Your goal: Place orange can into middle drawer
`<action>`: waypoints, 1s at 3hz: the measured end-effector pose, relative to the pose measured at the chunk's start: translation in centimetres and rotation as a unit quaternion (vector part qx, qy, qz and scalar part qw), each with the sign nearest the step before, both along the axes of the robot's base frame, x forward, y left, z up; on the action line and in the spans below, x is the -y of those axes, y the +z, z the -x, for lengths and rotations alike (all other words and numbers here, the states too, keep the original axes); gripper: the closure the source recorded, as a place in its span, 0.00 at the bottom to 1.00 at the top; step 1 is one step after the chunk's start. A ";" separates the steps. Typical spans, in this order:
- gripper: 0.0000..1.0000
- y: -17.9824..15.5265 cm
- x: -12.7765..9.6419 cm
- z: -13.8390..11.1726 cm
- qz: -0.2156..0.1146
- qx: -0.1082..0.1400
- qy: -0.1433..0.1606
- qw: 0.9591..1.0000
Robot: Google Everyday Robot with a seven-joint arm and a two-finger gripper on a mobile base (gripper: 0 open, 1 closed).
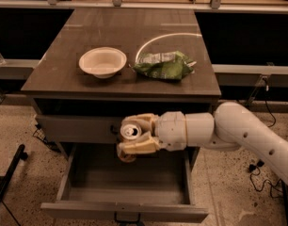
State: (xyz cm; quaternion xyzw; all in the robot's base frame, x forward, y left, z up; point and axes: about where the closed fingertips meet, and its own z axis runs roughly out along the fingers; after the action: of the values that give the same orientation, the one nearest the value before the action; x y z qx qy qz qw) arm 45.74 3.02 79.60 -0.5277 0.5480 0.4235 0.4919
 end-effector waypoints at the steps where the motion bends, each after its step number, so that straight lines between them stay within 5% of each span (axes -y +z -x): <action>1: 1.00 -6.7 2.2 0.8 -0.001 0.026 0.004 1.000; 3: 1.00 -9.9 3.2 -0.2 -0.007 0.050 -0.002 0.999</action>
Offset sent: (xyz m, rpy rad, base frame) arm 0.0004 -0.0350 -0.0970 -0.0008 -0.0845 -0.0200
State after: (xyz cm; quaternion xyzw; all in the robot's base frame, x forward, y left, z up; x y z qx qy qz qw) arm 45.98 -0.14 69.68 -0.5435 0.5206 0.3999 0.5232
